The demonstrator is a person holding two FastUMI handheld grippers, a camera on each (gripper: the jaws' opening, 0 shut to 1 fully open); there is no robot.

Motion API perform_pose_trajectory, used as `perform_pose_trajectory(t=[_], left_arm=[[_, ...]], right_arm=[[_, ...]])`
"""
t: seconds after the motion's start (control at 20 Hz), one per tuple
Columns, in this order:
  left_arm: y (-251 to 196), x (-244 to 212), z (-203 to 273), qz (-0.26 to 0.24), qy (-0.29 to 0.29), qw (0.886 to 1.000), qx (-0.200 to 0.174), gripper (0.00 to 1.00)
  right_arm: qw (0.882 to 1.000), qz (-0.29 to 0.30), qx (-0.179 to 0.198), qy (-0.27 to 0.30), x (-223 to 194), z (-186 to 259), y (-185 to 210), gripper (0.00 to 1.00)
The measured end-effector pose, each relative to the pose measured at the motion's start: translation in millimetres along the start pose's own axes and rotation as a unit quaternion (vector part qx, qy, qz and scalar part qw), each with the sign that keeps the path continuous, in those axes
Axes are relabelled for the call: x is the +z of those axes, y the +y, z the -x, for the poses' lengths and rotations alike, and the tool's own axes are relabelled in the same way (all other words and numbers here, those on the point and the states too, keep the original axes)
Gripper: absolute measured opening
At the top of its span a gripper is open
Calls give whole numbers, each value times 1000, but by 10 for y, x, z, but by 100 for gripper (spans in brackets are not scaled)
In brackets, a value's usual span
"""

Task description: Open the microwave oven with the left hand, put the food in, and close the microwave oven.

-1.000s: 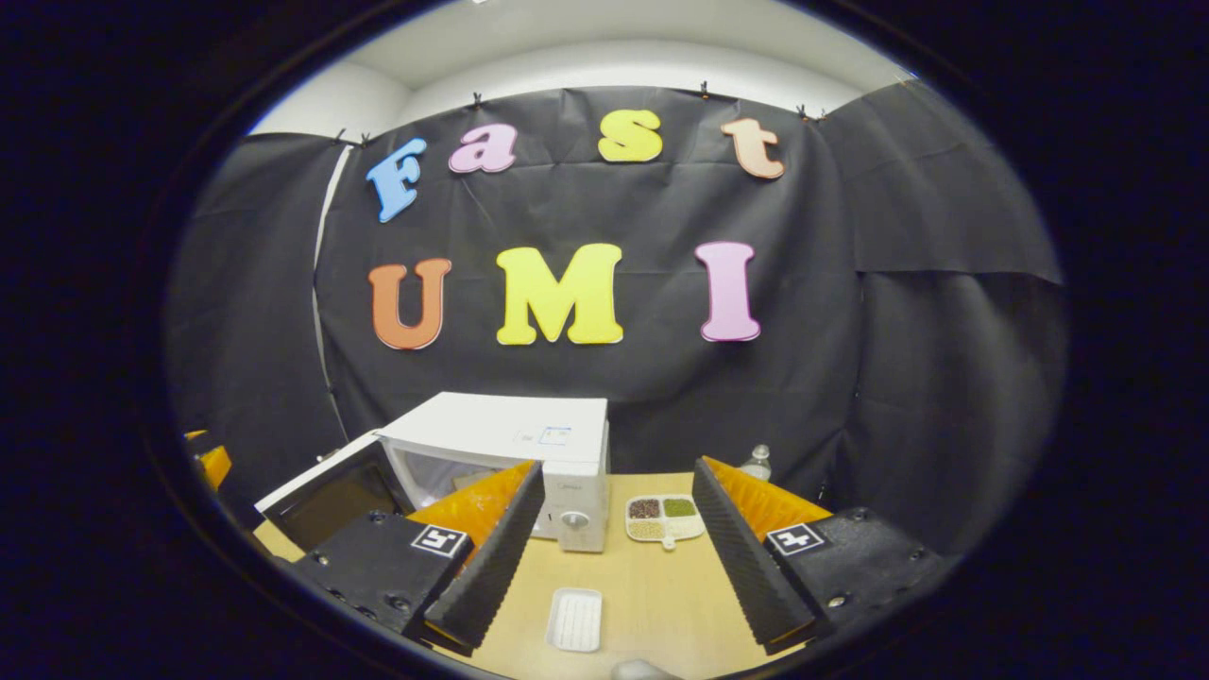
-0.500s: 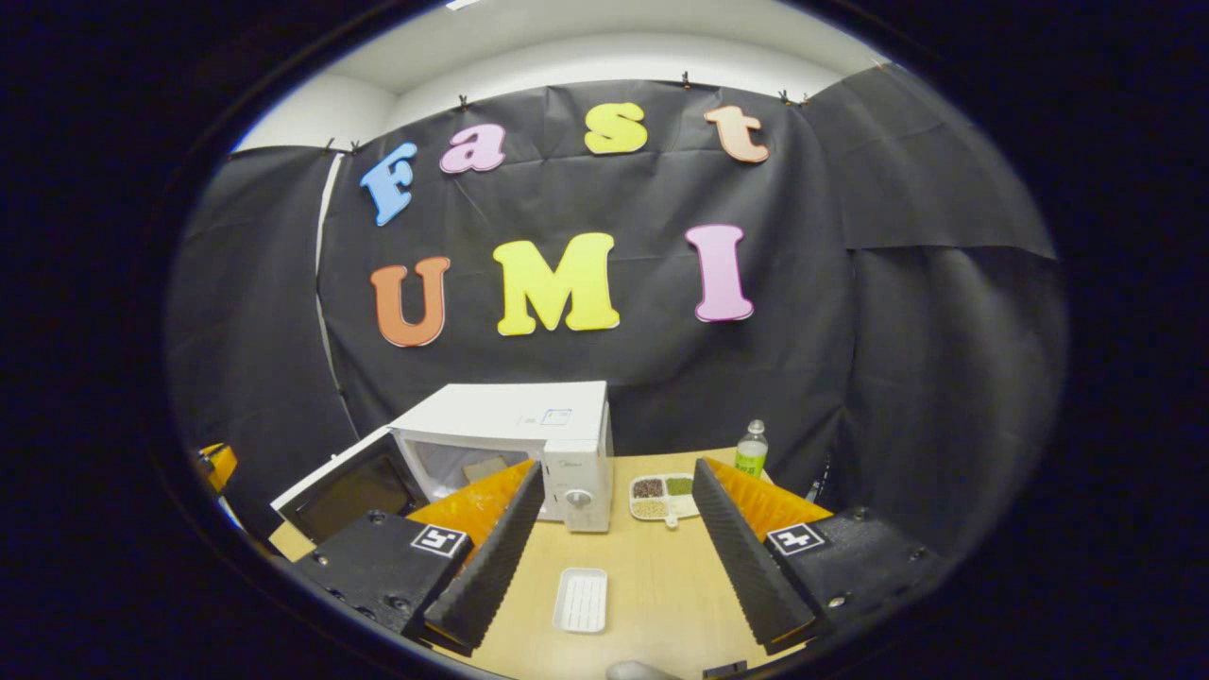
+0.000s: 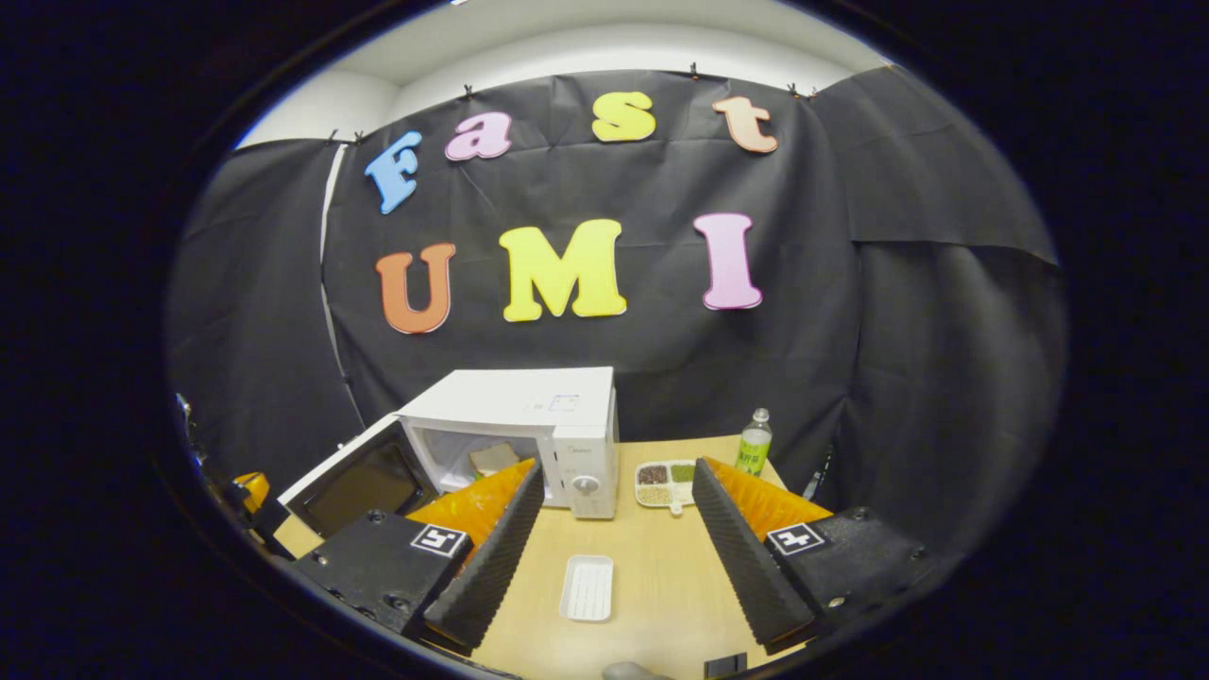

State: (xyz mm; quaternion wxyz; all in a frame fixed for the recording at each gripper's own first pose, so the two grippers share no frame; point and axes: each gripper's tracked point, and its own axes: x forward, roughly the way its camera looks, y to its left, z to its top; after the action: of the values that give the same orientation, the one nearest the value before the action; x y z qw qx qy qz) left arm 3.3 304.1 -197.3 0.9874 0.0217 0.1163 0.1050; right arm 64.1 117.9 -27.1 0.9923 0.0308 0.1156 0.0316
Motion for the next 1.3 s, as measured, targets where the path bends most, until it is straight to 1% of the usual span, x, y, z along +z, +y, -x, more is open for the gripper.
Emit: perform_pose_trajectory(t=[0.05, 0.1, 0.25, 0.4, 0.45, 0.5, 0.65, 0.7, 0.75, 0.8, 0.85, 0.9, 0.95, 1.0, 1.05, 1.1, 1.15, 1.25, 1.3], left_arm=[[-26, -91, -77, 4, 10, 1000, -6, 0], [-52, -182, -125, 2, 22, 1000, -13, 0], [-100, -337, -212, -4, 37, 999, -28, 0], [-169, -409, -306, -5, 44, 999, -33, 0], [-173, -418, -321, -8, 43, 999, -31, 0], [-188, -433, -346, -8, 47, 998, -33, 0], [-320, -418, -363, -1, 45, 998, -45, 0], [-376, -436, -355, -2, 45, 998, -49, 0], [-437, -438, -355, -2, 47, 998, -52, 0], [-500, -447, -355, -2, 50, 997, -55, 0], [-562, -450, -340, -5, 49, 997, -57, 0], [-649, -450, -329, -5, 49, 997, -64, 0], [-727, -462, -319, -3, 50, 996, -69, 0], [-825, -457, -307, -1, 52, 996, -75, 0], [-903, -444, -292, -1, 50, 995, -81, 0], [-990, -436, -286, 0, 53, 995, -84, 0], [-1076, -438, -278, -1, 53, 994, -92, 0], [-1269, -401, -262, -5, 50, 993, -108, 0], [-1355, -386, -250, -10, 49, 992, -116, 0]], right_arm=[[1000, 1, -1, 3, -6, 21, 6, 92], [1000, 1, -3, 4, -15, 59, 10, 100], [1000, 0, -9, 15, -76, 134, 16, 100], [1000, 2, -11, 27, -141, 188, 28, 100], [999, 4, -12, 29, -152, 196, 26, 92], [999, 5, -14, 31, -163, 218, 25, 100], [999, 6, -14, 39, -189, 244, 24, 100], [999, 2, -13, 42, -181, 237, 21, 92], [999, -4, -11, 46, -178, 227, 25, 100], [999, -14, -9, 48, -161, 220, 28, 92], [999, -19, -8, 47, -140, 221, 24, 100], [999, -19, -9, 46, -113, 210, 2, 100], [999, -18, -10, 46, -102, 200, -17, 92], [999, -17, -10, 45, -86, 190, -29, 100], [999, -12, -11, 44, -67, 174, -48, 92], [999, -7, -15, 41, -39, 174, -90, 100], [999, -6, -16, 37, -7, 170, -120, 92], [999, -8, -14, 35, 23, 177, -142, 92], [999, -7, -16, 36, 3, 170, -169, 100]])
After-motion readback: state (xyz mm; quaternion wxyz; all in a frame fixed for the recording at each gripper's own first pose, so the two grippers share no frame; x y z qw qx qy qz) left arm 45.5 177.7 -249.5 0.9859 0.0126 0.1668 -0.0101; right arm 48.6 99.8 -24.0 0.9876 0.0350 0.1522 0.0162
